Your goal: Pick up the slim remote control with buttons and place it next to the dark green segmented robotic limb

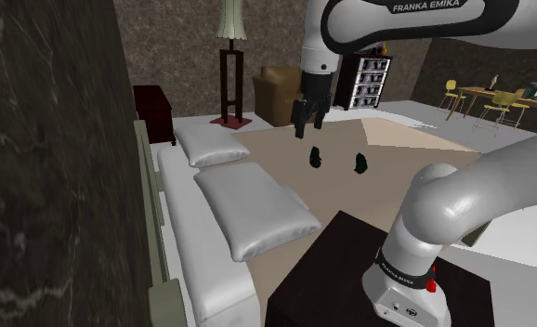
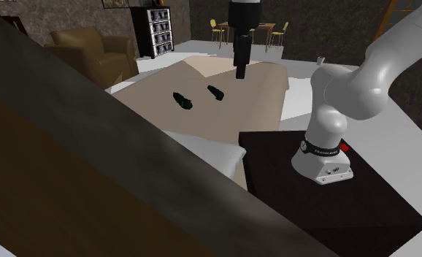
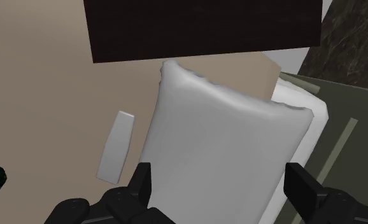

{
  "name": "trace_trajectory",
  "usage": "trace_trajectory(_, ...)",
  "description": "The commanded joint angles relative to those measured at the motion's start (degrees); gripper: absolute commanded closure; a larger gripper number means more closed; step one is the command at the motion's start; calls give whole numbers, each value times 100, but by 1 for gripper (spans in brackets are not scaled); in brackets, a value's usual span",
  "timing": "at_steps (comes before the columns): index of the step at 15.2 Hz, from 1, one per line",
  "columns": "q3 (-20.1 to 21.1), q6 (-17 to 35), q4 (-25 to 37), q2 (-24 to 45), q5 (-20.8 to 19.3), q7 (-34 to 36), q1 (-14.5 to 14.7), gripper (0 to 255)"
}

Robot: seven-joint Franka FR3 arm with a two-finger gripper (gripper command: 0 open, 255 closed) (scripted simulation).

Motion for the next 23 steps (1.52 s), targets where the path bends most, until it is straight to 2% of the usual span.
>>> trace_trajectory(1,0,0,0,0,0,0,0,0)
trace_trajectory(12,-587,2120,-824,1275,-281,-189,-478,0)
trace_trajectory(18,-917,3282,-889,2362,-337,-325,-702,0)
trace_trajectory(23,-1184,4176,-728,3415,-229,-516,-841,0)
